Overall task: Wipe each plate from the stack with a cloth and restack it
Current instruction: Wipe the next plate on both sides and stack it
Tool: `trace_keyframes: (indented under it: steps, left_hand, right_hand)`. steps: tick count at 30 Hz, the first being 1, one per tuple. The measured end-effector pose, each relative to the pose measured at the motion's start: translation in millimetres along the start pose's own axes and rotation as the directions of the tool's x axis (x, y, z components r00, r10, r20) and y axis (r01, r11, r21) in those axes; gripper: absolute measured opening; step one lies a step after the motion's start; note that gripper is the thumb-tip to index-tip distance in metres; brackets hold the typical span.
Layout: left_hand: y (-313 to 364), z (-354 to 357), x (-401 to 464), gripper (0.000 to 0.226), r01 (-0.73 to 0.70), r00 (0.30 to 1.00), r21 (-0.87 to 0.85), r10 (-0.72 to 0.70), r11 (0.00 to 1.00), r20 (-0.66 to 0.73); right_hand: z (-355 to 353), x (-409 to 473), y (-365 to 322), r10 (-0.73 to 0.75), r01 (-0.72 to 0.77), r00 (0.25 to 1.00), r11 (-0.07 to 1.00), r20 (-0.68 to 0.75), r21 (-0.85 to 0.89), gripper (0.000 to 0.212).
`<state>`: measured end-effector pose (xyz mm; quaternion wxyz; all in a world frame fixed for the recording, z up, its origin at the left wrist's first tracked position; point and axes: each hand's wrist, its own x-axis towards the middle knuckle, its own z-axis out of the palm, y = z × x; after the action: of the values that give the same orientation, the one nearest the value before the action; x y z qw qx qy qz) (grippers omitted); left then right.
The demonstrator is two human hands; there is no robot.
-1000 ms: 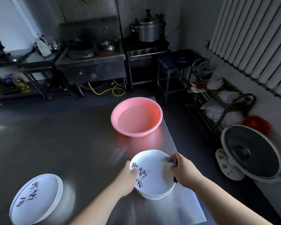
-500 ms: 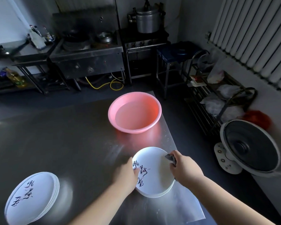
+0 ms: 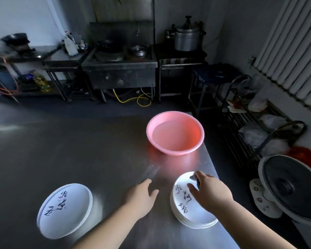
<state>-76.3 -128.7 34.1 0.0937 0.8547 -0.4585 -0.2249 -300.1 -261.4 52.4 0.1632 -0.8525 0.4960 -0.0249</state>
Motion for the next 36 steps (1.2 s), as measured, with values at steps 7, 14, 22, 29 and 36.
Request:
trace_keyframes:
  steps: [7, 14, 22, 29, 36]
  left_hand:
    - [-162.9, -47.4, -38.5, 0.032, 0.226, 0.974, 0.054, -0.224, 0.973, -0.034]
    - [-301.4, -45.8, -75.3, 0.039, 0.416, 0.899, -0.055, -0.420, 0.908, -0.126]
    - [-357.2, -44.6, -73.6, 0.031, 0.390, 0.902, -0.121, -0.405, 0.913, -0.149]
    - [-364.0, -37.9, -59.6, 0.025, 0.398, 0.896, -0.208, -0.427, 0.893, -0.120]
    - [-362.5, -45.8, -49.3, 0.014, 0.424, 0.867, -0.311, -0.481, 0.850, -0.133]
  right_hand:
    - [54.1, 16.5, -144.7, -0.193, 0.193, 0.971, 0.981, 0.140, 0.014, 0.039]
    - [119.8, 16.9, -256.5, -0.236, 0.270, 0.925, 0.959, 0.298, -0.081, 0.057]
    - [175.0, 24.2, -326.6, -0.156, 0.202, 0.868, 0.978, 0.471, -0.049, 0.043]
    - [190.7, 16.3, -342.5, -0.102, 0.067, 0.900, 0.993, 0.424, 0.096, 0.016]
    - [188.4, 5.6, -340.7, -0.025, -0.083, 0.914, 0.965, 0.405, 0.247, 0.007]
